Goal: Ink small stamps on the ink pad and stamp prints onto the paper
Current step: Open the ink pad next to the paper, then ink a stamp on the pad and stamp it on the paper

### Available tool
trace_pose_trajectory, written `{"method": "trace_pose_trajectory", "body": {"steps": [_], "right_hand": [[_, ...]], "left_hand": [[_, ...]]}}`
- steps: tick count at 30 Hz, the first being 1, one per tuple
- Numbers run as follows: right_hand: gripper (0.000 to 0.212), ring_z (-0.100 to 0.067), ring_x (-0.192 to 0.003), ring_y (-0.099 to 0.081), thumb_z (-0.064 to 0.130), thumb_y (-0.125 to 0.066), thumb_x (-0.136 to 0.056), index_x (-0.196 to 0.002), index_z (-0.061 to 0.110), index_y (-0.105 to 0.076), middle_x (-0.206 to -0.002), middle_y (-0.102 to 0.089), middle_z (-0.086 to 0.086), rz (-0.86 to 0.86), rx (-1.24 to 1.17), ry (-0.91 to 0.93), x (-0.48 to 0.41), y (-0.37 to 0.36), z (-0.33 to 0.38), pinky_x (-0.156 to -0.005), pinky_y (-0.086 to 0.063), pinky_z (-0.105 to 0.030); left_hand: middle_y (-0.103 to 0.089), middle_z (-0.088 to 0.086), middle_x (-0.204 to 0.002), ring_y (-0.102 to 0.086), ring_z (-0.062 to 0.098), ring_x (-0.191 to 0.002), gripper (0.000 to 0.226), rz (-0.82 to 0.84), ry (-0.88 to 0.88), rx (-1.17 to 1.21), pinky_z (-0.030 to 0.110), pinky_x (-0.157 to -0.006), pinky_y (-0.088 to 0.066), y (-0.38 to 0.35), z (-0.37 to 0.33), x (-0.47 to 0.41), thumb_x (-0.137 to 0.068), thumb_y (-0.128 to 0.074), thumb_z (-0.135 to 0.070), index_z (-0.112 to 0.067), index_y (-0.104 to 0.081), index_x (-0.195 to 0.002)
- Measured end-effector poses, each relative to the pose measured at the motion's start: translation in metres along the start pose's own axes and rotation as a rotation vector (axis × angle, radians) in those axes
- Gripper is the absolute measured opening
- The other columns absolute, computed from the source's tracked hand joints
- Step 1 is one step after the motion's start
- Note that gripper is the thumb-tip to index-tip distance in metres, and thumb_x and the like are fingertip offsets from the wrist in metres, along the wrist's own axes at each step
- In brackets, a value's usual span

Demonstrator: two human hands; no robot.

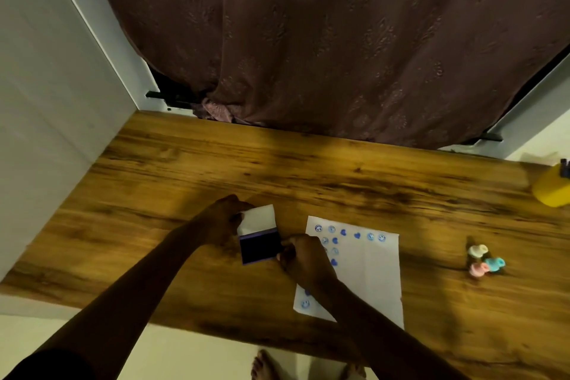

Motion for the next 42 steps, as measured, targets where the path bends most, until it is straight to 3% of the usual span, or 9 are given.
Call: {"method": "trace_pose_trajectory", "body": {"steps": [7,16,22,27,31,33,37,39,42], "right_hand": [[0.026,-0.013,-0.106,-0.07,0.032,-0.065,-0.099,-0.121,0.02,-0.072,-0.116,-0.076,0.0,-0.015,-0.002,-0.002,0.002,0.002,0.003,-0.084,-0.042,-0.015],[0.026,-0.017,-0.107,-0.07,0.031,-0.062,-0.102,-0.119,0.014,-0.072,-0.117,-0.076,-0.004,-0.022,0.014,0.044,0.008,0.007,0.008,-0.096,-0.054,-0.027],[0.02,-0.01,-0.098,-0.073,0.03,-0.067,-0.099,-0.117,0.025,-0.074,-0.113,-0.077,0.006,-0.082,-0.106,0.049,0.017,0.027,0.003,-0.089,-0.06,-0.028],[0.026,-0.001,-0.105,-0.069,0.03,-0.068,-0.099,-0.123,0.025,-0.074,-0.12,-0.076,0.009,-0.193,-0.134,0.094,0.029,0.066,-0.007,-0.095,-0.053,-0.015],[0.028,-0.005,-0.111,-0.07,0.032,-0.068,-0.099,-0.125,0.025,-0.074,-0.127,-0.075,0.008,-0.263,-0.196,0.07,0.048,0.104,-0.027,-0.099,-0.057,-0.024],[0.028,-0.004,-0.109,-0.071,0.03,-0.068,-0.099,-0.125,0.023,-0.075,-0.126,-0.075,0.007,-0.311,-0.228,0.05,0.06,0.122,-0.04,-0.094,-0.056,-0.017],[0.028,-0.004,-0.111,-0.068,0.031,-0.065,-0.101,-0.127,0.024,-0.074,-0.127,-0.074,0.008,-0.421,-0.176,0.022,0.085,0.161,-0.068,-0.091,-0.047,-0.008],[0.03,-0.008,-0.112,-0.069,0.032,-0.064,-0.101,-0.128,0.023,-0.072,-0.128,-0.074,0.005,-0.467,-0.149,-0.008,0.096,0.18,-0.085,-0.092,-0.051,-0.014],[0.028,-0.01,-0.107,-0.071,0.029,-0.064,-0.101,-0.128,0.024,-0.072,-0.124,-0.075,0.005,-0.515,-0.111,-0.064,0.11,0.205,-0.115,-0.088,-0.057,-0.021]], "left_hand": [[-0.053,0.017,-0.129,-0.048,0.033,-0.126,0.039,-0.005,0.016,-0.077,0.042,-0.102,-0.046,-0.007,0.004,-0.007,-0.106,-0.05,-0.017,-0.015,-0.056,-0.145],[-0.05,0.012,-0.142,-0.043,0.03,-0.135,0.046,-0.017,0.058,-0.188,0.041,-0.107,-0.044,-0.011,0.002,-0.005,-0.103,-0.053,-0.021,-0.013,-0.05,-0.149],[-0.057,0.013,-0.137,-0.05,0.033,-0.131,0.045,-0.2,0.043,-0.097,0.044,-0.103,-0.049,-0.003,-0.011,0.004,-0.1,-0.061,-0.02,-0.011,-0.057,-0.143],[-0.068,0.005,-0.125,-0.066,0.023,-0.109,0.032,-0.286,-0.038,0.081,0.028,-0.086,-0.051,-0.008,-0.054,0.011,-0.098,-0.065,-0.023,-0.017,-0.068,-0.129],[-0.067,-0.01,-0.118,-0.068,-0.002,-0.089,0.027,-0.278,-0.008,0.25,0.021,-0.07,-0.058,-0.026,-0.1,0.013,-0.096,-0.066,-0.023,-0.033,-0.07,-0.12],[-0.065,-0.017,-0.115,-0.067,-0.002,-0.086,0.026,-0.249,0.005,0.307,0.018,-0.061,-0.058,-0.042,-0.126,0.01,-0.097,-0.066,-0.026,-0.039,-0.068,-0.119],[-0.066,-0.018,-0.117,-0.065,0.0,-0.096,0.022,-0.259,-0.079,0.328,0.019,-0.074,-0.058,-0.063,-0.185,-0.001,-0.097,-0.067,-0.03,-0.033,-0.072,-0.119],[-0.071,-0.011,-0.118,-0.068,0.006,-0.098,0.022,-0.237,-0.112,0.386,0.029,-0.082,-0.061,-0.073,-0.211,-0.009,-0.097,-0.069,-0.027,-0.026,-0.074,-0.118],[-0.072,-0.006,-0.117,-0.068,0.008,-0.097,0.023,-0.196,-0.162,0.388,0.025,-0.081,-0.059,-0.091,-0.247,-0.023,-0.097,-0.07,-0.026,-0.022,-0.074,-0.119]]}}
Point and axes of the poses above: each hand's wrist, its own x-axis away from the middle knuckle, its own y-axis out of the back of the hand, z = x × y, the point moved 8 cm from there along -x, towards the middle knuckle
